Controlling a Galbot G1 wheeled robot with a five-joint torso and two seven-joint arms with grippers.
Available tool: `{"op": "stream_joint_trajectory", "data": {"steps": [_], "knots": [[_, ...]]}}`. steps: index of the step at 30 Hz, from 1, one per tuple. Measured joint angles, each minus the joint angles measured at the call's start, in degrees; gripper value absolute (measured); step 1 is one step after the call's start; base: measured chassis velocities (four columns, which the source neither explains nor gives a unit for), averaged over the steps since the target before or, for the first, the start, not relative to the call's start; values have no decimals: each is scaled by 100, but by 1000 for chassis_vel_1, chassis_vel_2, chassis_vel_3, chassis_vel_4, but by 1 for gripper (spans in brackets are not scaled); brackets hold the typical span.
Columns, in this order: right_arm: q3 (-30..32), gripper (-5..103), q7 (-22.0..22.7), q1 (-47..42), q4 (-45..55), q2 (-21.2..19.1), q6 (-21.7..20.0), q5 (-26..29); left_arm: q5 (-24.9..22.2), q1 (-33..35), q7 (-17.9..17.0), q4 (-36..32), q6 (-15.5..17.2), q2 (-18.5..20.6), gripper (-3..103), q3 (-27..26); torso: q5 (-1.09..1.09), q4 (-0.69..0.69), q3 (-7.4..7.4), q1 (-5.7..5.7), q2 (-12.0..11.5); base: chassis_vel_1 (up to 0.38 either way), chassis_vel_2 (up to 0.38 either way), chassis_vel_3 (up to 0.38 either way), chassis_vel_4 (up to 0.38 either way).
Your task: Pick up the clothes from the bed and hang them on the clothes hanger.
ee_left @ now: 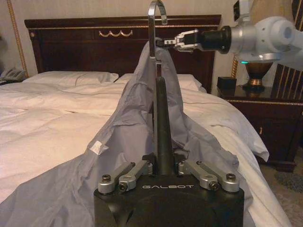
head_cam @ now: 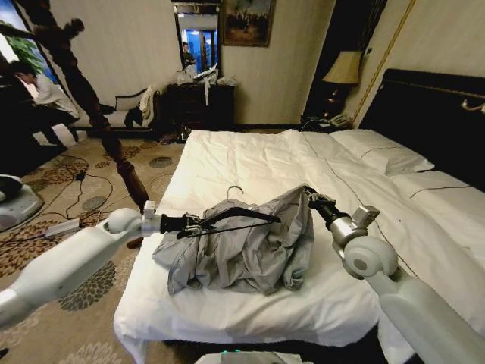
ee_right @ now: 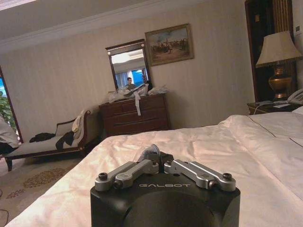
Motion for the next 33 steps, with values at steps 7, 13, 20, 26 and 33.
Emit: {"op": "stream_joint_trajectory", "data": {"steps": [7, 13, 20, 26, 33], "knots": [[-21, 0, -1, 9, 122, -77, -19, 84, -73, -130, -154, 106, 90, -340, 17, 331, -1, 1, 0, 0, 0, 0, 0, 0, 0], [-103, 0, 6, 45, 191, -91, -34, 125, -64, -147, -396, 227, 96, -593, 17, 473, -1, 1, 0, 0, 0, 0, 0, 0, 0], [-79, 0, 102, -264, 480, -302, -135, 282, -105, -101, -567, 484, 106, -1265, 17, 544, -3, 0, 0, 0, 0, 0, 0, 0, 0], [-157, 0, 123, -323, 553, -267, -172, 279, -90, -154, -570, 556, 109, -1397, 17, 740, 0, 3, 0, 0, 0, 0, 0, 0, 0], [-310, 0, 117, -410, 609, -153, -211, 175, -94, -170, -687, 587, 121, -1642, 17, 797, -1, 0, 0, 0, 0, 0, 0, 0, 0]]}}
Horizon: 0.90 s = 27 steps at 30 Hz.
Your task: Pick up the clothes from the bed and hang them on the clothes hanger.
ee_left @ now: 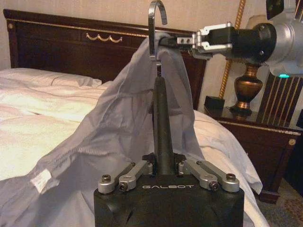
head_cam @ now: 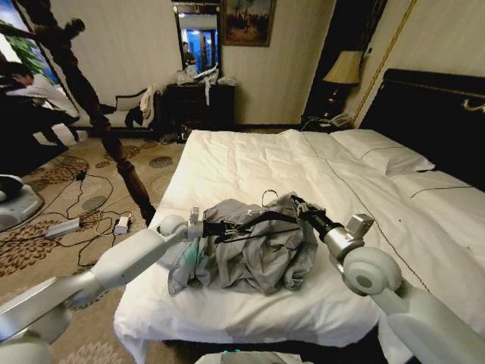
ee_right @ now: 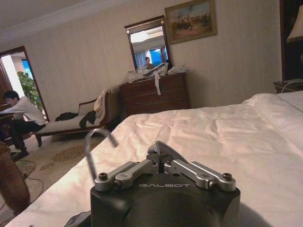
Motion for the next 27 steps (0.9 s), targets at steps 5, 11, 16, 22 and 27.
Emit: {"op": "stream_joint_trajectory", "data": {"steps": [5, 11, 16, 22, 27], "knots": [[-29, 0, 4, -87, 129, -6, -49, 12, -22, 21, -73, 89, 5, -139, 17, -4, -1, 1, 0, 0, 0, 0, 0, 0, 0], [-69, 0, 102, -169, 281, 67, -102, 211, -50, 136, -318, 82, 17, -408, 17, -9, -1, 2, 0, 0, 0, 0, 0, 0, 0], [-69, 0, 202, -244, 497, 109, -154, 412, -142, 45, -579, 204, 36, -661, 17, -12, 0, 1, 0, 0, 0, 0, 0, 0, 0], [29, 0, 282, -308, 626, 70, -189, 601, -366, -69, -838, 274, 58, -816, 17, -53, -1, -1, 0, 0, 0, 0, 0, 0, 0], [65, 0, 372, -360, 667, 105, -211, 852, -372, -44, -937, 218, 74, -793, 17, 9, -1, 1, 0, 0, 0, 0, 0, 0, 0]]}}
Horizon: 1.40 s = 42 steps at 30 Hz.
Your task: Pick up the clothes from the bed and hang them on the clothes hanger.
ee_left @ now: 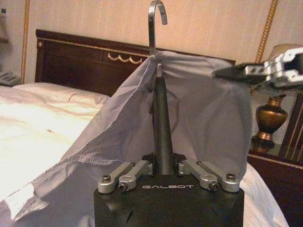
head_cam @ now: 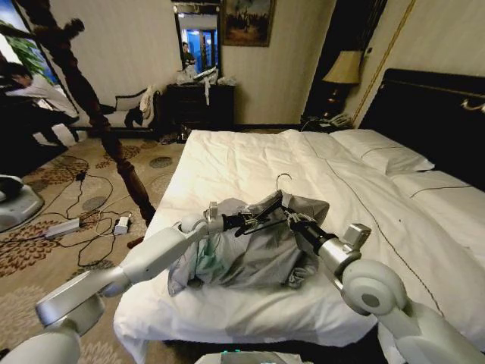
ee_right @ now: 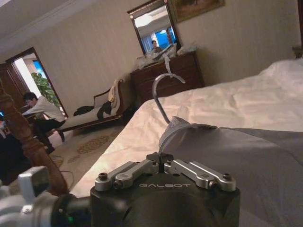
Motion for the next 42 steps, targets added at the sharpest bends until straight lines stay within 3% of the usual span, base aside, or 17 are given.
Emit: {"op": "stream_joint_trajectory", "data": {"steps": [11, 22, 38, 42], "knots": [[-69, 0, -37, -148, 257, 69, -170, 168, -112, 53, -214, -79, -10, 8, 17, -27, -1, 0, 0, 0, 0, 0, 0, 0, 0], [238, 0, -532, -1151, 480, 42, -294, -467, -164, -27, -329, -25, -11, 7, 17, -86, -1, -1, 0, 0, 0, 0, 0, 0, 0], [-56, -3, -866, -1183, 414, 192, -454, -998, -348, -146, -481, -212, 13, 125, 17, -102, -1, 0, 0, 0, 0, 0, 0, 0, 0], [-94, 13, -851, -1123, 296, 253, -520, -1035, -375, -133, -512, -267, 13, 130, 17, -103, 0, -1, 0, 0, 0, 0, 0, 0, 0]]}}
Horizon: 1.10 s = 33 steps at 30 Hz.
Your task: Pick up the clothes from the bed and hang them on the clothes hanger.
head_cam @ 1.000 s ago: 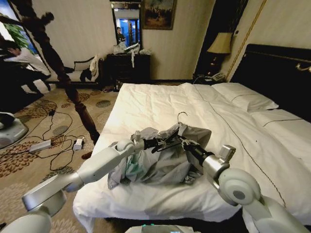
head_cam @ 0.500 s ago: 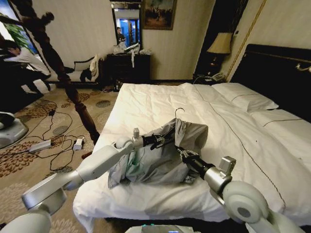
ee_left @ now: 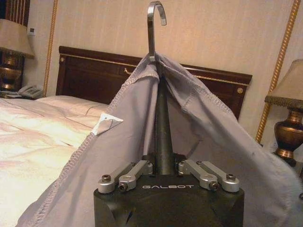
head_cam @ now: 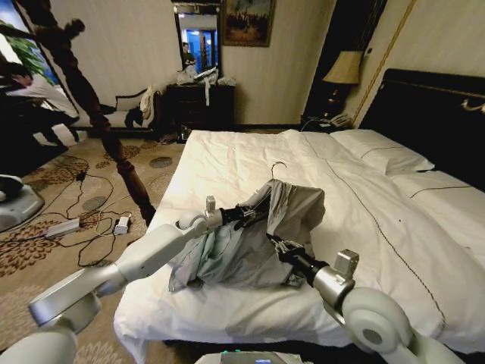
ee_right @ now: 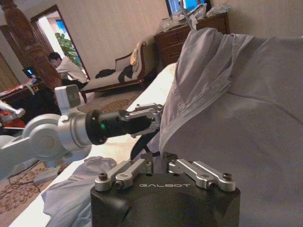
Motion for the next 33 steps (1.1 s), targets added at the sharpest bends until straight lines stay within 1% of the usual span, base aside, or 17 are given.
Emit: {"op": "stream_joint_trajectory", "data": {"steps": [1, 2, 4, 7, 9, 11, 13, 14, 15, 19, 20, 23, 24, 27, 29, 30, 33], "knots": [[-3, 18, 2, 2, -17, 4, -14, -39, -4, 14, -3, -10, 0, 1, 17, -2, 0, 0, 0, 0, 0, 0, 0, 0, 0], [-4, 18, 1, -4, -22, 4, -18, -76, -5, 25, -5, -15, 0, 1, 17, -6, 0, 0, 0, 0, 0, 0, 0, 0, 0], [-4, 24, -5, -36, -22, 1, -20, -173, -6, 41, -11, -16, 0, 1, 17, -14, 0, 1, 0, 0, 0, 0, 0, 0, 0], [90, 39, -166, -234, -15, -18, -14, -528, -13, 54, -44, -16, -1, -1, 17, -23, 0, 1, 0, 0, 0, 0, 0, 0, 0], [134, 39, -227, -322, 7, -26, -13, -637, -24, 49, -54, -16, -2, -1, 17, -22, 0, 1, 0, 0, 0, 0, 0, 0, 0], [254, 51, -355, -536, 69, -47, -8, -935, -55, 21, -60, -16, -1, 6, 17, -23, 0, 0, 0, 0, 0, 0, 0, 0, 0], [455, 61, -424, -669, 69, -58, 20, -1394, -66, -11, -58, -30, -2, 34, 17, -22, 0, -1, 0, 0, 1, 0, 0, 0, 0], [603, 61, -425, -689, 19, -85, 24, -1663, -68, -18, -52, -57, -2, 58, 17, -20, 0, -1, 0, 0, 0, 0, 0, 0, 0], [603, 61, -425, -689, 19, -85, 24, -1663, -68, -18, -52, -57, -2, 58, 17, -20, 0, -1, 0, 0, 0, 0, 0, 0, 0], [1049, 83, -391, -549, -373, -402, 198, -2657, -75, -11, -18, -264, -2, 241, 17, -5, 1, -1, 0, 0, 0, 0, 0, 0, 0], [1049, 83, -391, -549, -373, -402, 198, -2657, -75, -11, -18, -264, -2, 241, 17, -5, 1, -1, 0, 0, 0, 0, 0, 0, 0], [1054, 97, -430, -159, -851, -674, 398, -3562, -65, -8, -12, -486, 2, 462, 17, 37, 0, 3, 0, 0, 0, 0, 0, 0, 0], [1054, 97, -430, -159, -851, -674, 398, -3562, -65, -8, -12, -486, 2, 462, 17, 37, 0, 3, 0, 0, 0, 0, 0, 0, 0], [930, 100, -481, 155, -1143, -872, 464, -4237, -52, -43, -9, -688, 26, 625, 17, 77, 0, 0, 0, 0, 0, 0, 0, 0, 0], [888, 100, -571, 268, -1250, -982, 483, -4544, -42, -53, -3, -805, 40, 733, 17, 110, 0, -1, 0, 0, 0, 0, 0, 0, 0], [888, 100, -571, 268, -1250, -982, 483, -4544, -42, -53, -3, -805, 40, 733, 17, 110, 0, -1, 0, 0, 0, 0, 0, 0, 0], [791, 100, -762, 439, -1451, -1157, 493, -5130, 37, -70, 67, -957, 67, 889, 17, 149, 0, 2, 0, 0, 0, 0, 0, 0, 0]]}}
